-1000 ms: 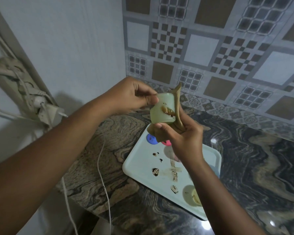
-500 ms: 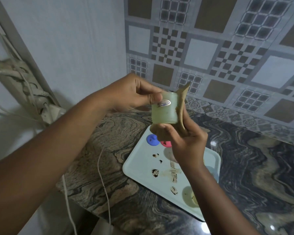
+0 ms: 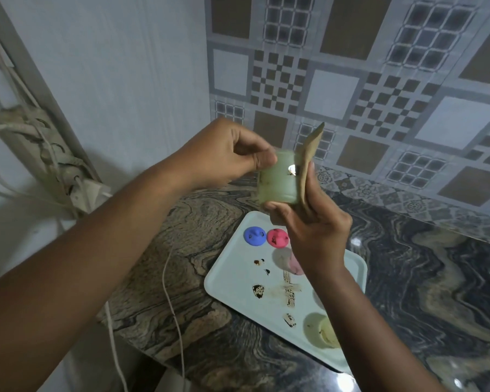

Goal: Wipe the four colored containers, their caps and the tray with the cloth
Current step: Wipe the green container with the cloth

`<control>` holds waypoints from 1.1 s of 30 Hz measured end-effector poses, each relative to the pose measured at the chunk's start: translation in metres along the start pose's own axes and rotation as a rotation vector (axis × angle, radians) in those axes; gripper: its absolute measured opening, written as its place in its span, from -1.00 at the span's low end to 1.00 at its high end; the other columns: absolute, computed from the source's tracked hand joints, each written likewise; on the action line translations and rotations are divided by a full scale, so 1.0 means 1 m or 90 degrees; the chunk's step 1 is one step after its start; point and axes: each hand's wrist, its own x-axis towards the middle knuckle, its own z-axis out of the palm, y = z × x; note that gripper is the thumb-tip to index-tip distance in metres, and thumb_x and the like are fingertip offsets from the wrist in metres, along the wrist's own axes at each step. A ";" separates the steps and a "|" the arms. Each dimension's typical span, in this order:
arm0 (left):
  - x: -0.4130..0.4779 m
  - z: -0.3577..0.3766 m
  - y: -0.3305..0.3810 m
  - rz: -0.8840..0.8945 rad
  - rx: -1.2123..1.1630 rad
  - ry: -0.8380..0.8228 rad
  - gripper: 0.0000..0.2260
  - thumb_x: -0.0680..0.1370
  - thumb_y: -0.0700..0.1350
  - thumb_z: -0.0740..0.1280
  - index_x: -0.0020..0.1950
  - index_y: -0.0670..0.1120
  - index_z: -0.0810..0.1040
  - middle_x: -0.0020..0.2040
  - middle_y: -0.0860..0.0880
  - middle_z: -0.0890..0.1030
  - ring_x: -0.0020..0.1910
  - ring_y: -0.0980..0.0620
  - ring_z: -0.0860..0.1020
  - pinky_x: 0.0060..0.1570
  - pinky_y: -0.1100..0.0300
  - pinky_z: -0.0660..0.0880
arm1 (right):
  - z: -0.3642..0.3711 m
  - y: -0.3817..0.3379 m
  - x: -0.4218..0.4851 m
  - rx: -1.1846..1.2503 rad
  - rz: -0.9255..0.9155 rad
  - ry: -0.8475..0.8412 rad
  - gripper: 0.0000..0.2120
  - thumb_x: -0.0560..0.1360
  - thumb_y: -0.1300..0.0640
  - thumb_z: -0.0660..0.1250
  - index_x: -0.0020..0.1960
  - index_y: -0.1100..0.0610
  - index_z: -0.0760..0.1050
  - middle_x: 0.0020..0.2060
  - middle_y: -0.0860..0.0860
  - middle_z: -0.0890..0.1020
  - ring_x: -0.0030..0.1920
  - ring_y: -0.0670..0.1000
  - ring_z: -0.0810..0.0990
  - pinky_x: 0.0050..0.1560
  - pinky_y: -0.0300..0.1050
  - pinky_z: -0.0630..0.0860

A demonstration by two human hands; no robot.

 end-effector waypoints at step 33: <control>0.019 0.011 -0.002 0.005 -0.058 0.054 -0.84 0.45 0.04 0.46 -0.08 -0.03 0.69 -0.12 0.00 0.72 -0.06 -0.02 0.69 0.04 -0.07 0.64 | 0.005 -0.008 0.018 -0.152 -0.095 0.056 -0.20 0.45 -0.12 0.52 0.45 0.40 0.36 0.26 0.35 0.61 0.22 0.35 0.66 0.21 0.09 0.64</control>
